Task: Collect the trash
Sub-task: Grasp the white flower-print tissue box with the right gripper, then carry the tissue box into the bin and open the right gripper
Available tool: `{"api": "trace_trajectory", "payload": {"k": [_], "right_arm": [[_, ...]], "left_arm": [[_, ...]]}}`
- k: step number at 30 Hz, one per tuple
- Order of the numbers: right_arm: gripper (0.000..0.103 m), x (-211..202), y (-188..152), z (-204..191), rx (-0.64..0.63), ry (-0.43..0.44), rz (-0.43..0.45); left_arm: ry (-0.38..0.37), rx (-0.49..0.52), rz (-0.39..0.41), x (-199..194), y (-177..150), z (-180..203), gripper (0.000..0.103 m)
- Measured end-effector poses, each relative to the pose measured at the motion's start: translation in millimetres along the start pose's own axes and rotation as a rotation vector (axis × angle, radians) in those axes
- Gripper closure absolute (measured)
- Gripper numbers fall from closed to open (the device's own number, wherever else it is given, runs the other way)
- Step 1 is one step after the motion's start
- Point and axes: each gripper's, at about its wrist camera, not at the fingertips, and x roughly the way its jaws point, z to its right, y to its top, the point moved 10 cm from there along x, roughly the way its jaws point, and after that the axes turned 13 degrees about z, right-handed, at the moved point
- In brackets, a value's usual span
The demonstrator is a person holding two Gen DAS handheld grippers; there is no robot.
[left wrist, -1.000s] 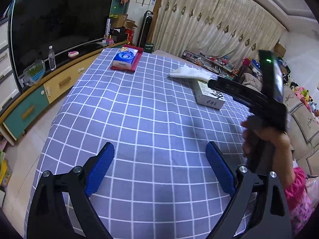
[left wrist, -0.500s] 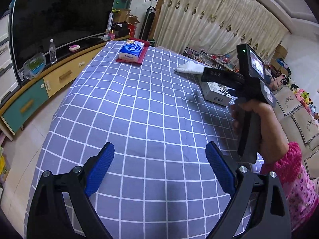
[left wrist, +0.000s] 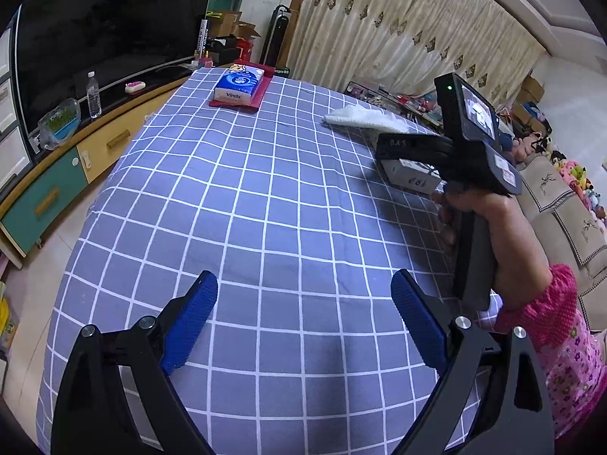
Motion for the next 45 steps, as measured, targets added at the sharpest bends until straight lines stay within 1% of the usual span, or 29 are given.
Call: {"api": "trace_trajectory", "payload": {"k": [4,6,11,15,18,22,24,27,32,36,40,45], "right_arm": [[0.034,-21,-16,7,-0.017,0.038,-0.013],[0.034,-37,-26,17,-0.013,0.051,-0.018],[0.034,-78,-53,41,0.042,0.094,-0.017],[0.034,-116,-72,59,0.069,0.113,0.012],[0.034,-145,-83,79,0.112,0.111,0.047],[0.034,-171,-90,108,0.157,0.097,0.082],[0.034,-179,-90,122,0.174,0.070,0.099],[0.034,-193,-91,160,0.211,0.023,0.123],[0.034,-210,-101,240,0.285,-0.098,0.148],[0.034,-218,-117,307,0.348,-0.210,0.146],[0.034,-219,-136,357,0.382,-0.293,0.130],[0.034,-210,-155,397,0.405,-0.341,0.100]], "left_arm": [[-0.007,0.002,0.007,-3,1,2,0.012],[-0.012,0.000,0.008,-3,0,4,0.012],[-0.023,0.003,0.002,-3,-4,9,0.012],[-0.037,0.015,-0.004,-2,-8,19,0.012],[-0.050,0.025,-0.003,-2,-10,28,0.012],[-0.063,0.047,-0.003,-3,-11,40,0.012],[-0.067,0.055,-0.004,-2,-11,44,0.012],[-0.071,0.064,-0.008,0,-11,51,0.012],[-0.071,0.077,-0.013,7,-10,65,0.012],[-0.071,0.101,-0.018,13,-9,78,0.012],[-0.074,0.120,-0.024,20,-7,91,0.012],[-0.070,0.159,-0.020,28,-1,112,0.012]]}}
